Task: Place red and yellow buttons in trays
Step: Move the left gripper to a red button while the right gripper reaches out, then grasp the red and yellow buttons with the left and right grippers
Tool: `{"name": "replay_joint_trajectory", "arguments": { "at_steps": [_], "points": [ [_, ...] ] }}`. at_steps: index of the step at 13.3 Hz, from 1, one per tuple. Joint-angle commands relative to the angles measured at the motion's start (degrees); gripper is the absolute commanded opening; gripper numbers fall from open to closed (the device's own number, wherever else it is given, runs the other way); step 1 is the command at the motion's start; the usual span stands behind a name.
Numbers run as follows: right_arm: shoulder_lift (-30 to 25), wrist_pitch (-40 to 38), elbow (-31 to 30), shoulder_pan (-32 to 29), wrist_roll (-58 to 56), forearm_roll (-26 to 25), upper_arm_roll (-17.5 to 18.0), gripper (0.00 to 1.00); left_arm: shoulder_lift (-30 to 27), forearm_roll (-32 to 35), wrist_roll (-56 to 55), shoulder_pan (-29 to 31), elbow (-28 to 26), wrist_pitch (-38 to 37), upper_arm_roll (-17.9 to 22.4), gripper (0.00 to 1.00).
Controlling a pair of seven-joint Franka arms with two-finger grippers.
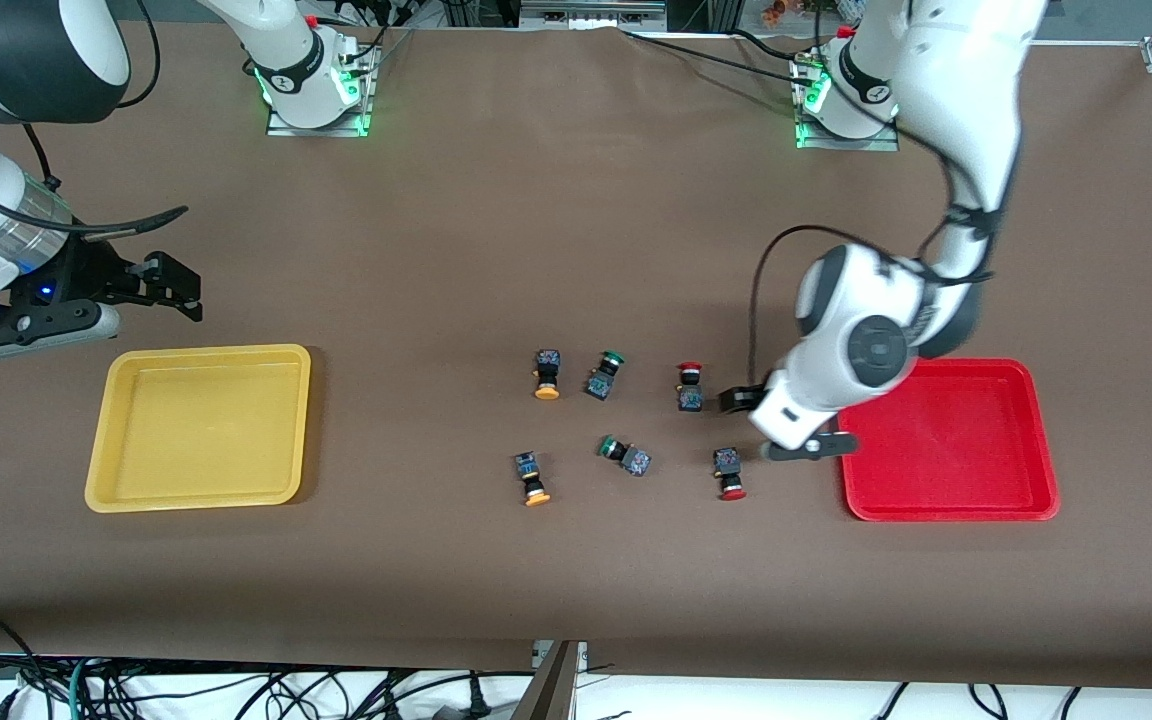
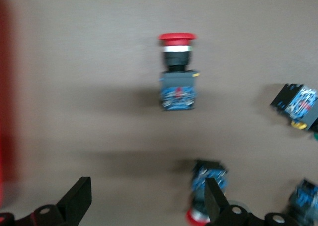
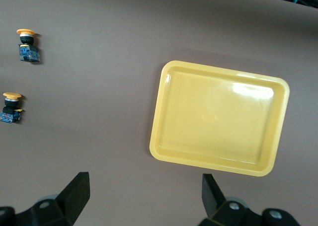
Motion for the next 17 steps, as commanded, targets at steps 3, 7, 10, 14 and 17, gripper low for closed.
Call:
{"name": "replay_joint_trajectory", "arguments": {
  "at_steps": [3,7,10,14,17],
  "points": [
    [9.0,2.2,0.8,2.2,0.5,8.4,0.0,1.00,4.8,0.2,-0.9,-2.7,0.9,13.5,1.0,1.00],
    [14.0,8.7,0.8,8.1,0.7,8.2,0.0,1.00,5.7,3.3,-0.6,-3.3,1.7,15.9,1.1,1.00],
    [17.4,11.1,1.8,10.2,2.3,8.1,0.0,1.00,8.2,6.5,-0.4,-3.1,1.2,22.5,1.1,1.00],
    [32.8,13.5,19.4,15.9,7.6,7.6,-0.1,1.00,9.7,8.0,-0.2,-2.9,1.0,25.8,1.3,1.00],
    [41.0,26.2,23.6,19.4,10.8,7.5,-0.4,1.00,9.8,11.6,-0.2,-2.2,0.8,26.2,1.4,1.00]
  ]
}}
